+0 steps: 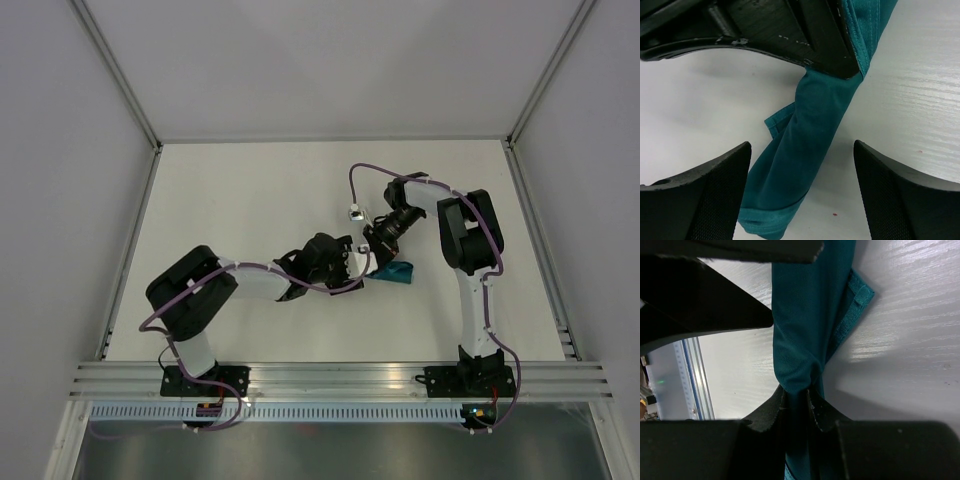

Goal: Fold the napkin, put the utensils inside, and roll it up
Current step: Roll the napkin with the utensil

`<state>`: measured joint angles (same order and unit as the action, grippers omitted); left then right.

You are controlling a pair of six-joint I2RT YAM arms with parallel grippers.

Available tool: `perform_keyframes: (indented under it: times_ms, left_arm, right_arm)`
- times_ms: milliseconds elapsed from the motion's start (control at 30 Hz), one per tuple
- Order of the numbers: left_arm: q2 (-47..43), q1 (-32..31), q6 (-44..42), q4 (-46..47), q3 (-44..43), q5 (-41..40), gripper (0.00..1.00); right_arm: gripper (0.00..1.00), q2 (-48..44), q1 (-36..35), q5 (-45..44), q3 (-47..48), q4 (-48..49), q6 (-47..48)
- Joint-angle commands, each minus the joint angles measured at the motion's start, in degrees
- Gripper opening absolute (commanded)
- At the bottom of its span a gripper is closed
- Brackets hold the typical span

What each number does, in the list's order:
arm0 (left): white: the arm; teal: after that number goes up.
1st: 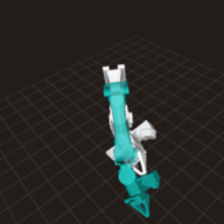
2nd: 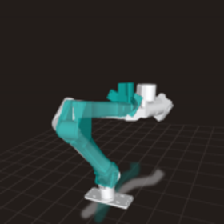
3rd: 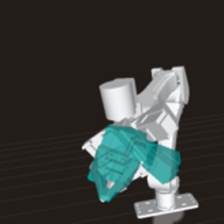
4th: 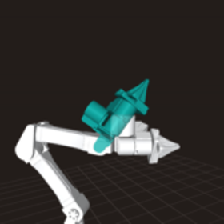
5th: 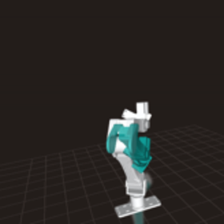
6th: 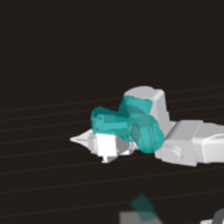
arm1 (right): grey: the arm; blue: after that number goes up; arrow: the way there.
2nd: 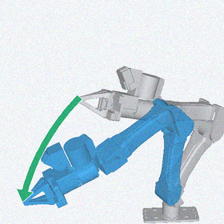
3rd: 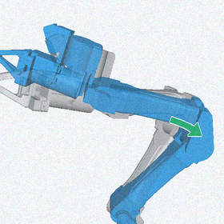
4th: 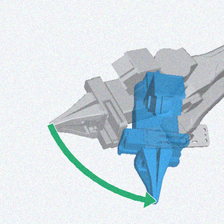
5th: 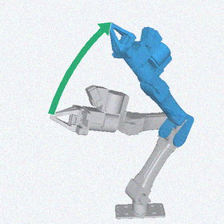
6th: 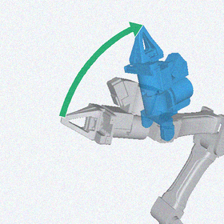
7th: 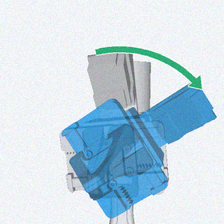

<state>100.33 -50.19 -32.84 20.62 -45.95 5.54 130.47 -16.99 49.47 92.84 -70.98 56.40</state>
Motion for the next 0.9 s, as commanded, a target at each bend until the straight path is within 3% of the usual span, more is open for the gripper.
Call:
perform_keyframes:
  times_ms: [0,100,200,233,333,433,467,567,767,867]
  left_arm:
    - [2.4,-0.69,-6.44,-0.23,-3.52,-0.62,0.87]
    - [4.51,-1.22,-8.29,-3.04,-5.11,-0.62,0.84]
    - [6.27,-1.22,-9.0,-7.95,-7.39,0.35,0.63]
    - [6.63,-1.22,-9.08,-9.1,-7.92,1.04,0.43]
    - [7.33,-1.22,-9.08,-12.61,-9.24,2.71,0.14]
    - [8.56,-1.22,-8.82,-17.62,-11.26,4.38,0.02]
    - [8.65,-1.22,-8.82,-18.68,-12.05,5.0,0.02]
    - [10.05,-0.96,-7.33,-24.65,-14.94,7.72,0.02]
    - [12.86,0.27,-5.04,-33.45,-19.96,12.65,0.02]
    - [13.57,1.32,-3.73,-36.69,-22.07,15.98,0.02]
  right_arm:
    - [0.05,2.94,0.29,-5.53,0.24,2.78,3.8]
    - [0.05,2.86,0.38,-5.88,0.24,2.87,3.8]
    - [0.05,2.51,0.38,-5.97,0.24,2.95,3.89]
    - [0.05,2.33,0.3,-5.97,0.15,3.21,3.89]
    - [0.1,1.19,0.38,-6.23,-0.37,4.35,3.1]
    - [0.23,-1.09,0.38,-6.32,-1.34,6.11,2.05]
    - [0.34,-2.67,0.38,-6.32,-1.69,6.73,1.7]
    - [0.53,-7.75,0.56,-6.32,-5.37,11.81,-1.63]
    - [0.68,-23.73,2.22,-9.04,-17.48,31.93,-14.02]
    - [0.69,-30.42,4.77,-9.48,-22.76,40.9,-20.09]
